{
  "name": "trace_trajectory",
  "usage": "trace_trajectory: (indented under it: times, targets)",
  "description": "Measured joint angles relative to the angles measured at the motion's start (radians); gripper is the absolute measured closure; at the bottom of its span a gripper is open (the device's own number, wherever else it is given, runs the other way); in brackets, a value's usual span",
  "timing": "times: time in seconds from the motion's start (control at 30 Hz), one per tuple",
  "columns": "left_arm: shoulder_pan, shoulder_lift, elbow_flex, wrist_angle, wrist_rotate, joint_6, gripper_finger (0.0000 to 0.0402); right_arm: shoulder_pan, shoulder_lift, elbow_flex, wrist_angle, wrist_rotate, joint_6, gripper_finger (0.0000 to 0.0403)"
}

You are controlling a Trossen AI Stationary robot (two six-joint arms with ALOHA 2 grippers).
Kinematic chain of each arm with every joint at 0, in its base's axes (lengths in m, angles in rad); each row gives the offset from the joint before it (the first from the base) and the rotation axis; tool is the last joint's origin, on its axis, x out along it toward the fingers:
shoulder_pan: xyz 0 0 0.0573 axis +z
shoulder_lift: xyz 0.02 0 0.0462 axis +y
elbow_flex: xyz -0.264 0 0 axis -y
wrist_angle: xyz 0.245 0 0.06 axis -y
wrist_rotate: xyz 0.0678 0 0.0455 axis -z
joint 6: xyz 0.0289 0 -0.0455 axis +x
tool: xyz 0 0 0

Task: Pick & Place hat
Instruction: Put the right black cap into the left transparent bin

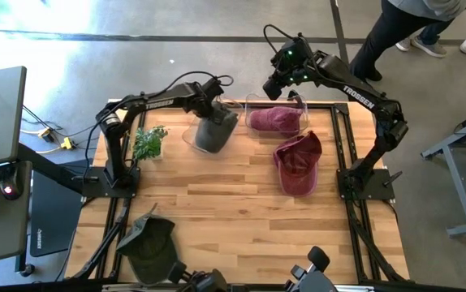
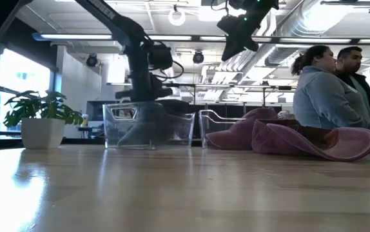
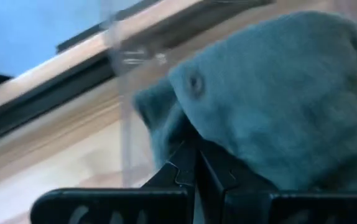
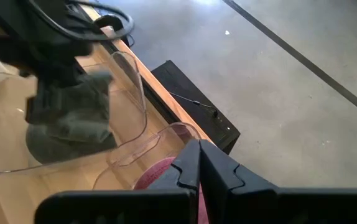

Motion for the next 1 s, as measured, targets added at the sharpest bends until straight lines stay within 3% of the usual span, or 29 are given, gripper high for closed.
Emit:
trace_trajectory:
  times: [0.17, 0.27, 0.5, 0.63, 0.8, 1.0]
  targets:
    - [-0.001, 0.012, 0.000, 0.028, 0.019, 0.021, 0.0402, 0.000, 0.000, 0.000, 0.000, -0.014, 0.001, 0.0402]
    - [-0.001, 0.014, 0.000, 0.037, -0.035, 0.045, 0.0402, 0.003, 0.000, 0.000, 0.000, -0.015, 0.001, 0.0402]
    - [-0.001, -0.094, 0.036, -0.118, -0.080, 0.041, 0.0402, 0.003, 0.000, 0.000, -0.004, -0.014, 0.001, 0.0402]
    - [-0.030, -0.172, 0.033, -0.214, 0.026, 0.028, 0.0402, 0.003, -0.013, 0.000, -0.050, -0.014, 0.001, 0.0402]
    - [-0.081, -0.228, 0.035, -0.141, 0.304, 0.060, 0.0402, 0.004, -0.042, 0.000, -0.103, -0.013, 0.000, 0.0402]
    - [-0.169, -0.147, 0.036, 0.108, 0.267, 0.035, 0.0402, 0.004, -0.090, 0.000, -0.109, 0.024, 0.006, 0.0402]
